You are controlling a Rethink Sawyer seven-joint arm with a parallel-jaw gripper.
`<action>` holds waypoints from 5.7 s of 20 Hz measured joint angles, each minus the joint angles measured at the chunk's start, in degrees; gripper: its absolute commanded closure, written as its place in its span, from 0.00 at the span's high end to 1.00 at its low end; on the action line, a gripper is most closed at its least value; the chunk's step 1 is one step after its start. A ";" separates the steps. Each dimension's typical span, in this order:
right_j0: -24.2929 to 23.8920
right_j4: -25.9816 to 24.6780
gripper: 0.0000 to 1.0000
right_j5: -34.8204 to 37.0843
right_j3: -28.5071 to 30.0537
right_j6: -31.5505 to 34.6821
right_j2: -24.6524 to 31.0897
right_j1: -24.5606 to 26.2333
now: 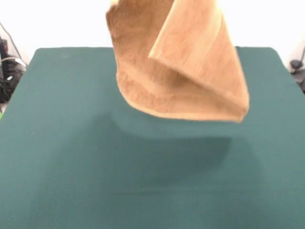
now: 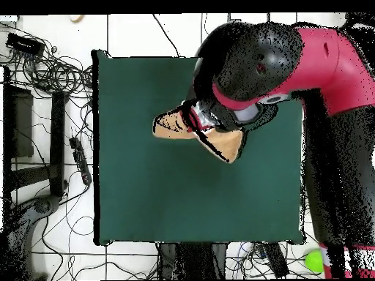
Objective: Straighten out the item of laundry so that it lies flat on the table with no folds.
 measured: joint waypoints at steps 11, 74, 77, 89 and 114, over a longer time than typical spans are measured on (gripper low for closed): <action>-0.53 -3.65 0.00 -19.29 0.00 -0.04 0.07 2.91; 66.07 -41.32 0.00 -67.41 7.30 78.48 -72.28 15.18; 65.13 -41.30 0.00 -68.61 7.33 81.04 -74.24 16.13; 70.15 -41.31 1.00 -64.06 5.45 81.09 -82.83 20.35; 52.19 -29.49 1.00 -57.44 1.95 79.55 -76.83 10.13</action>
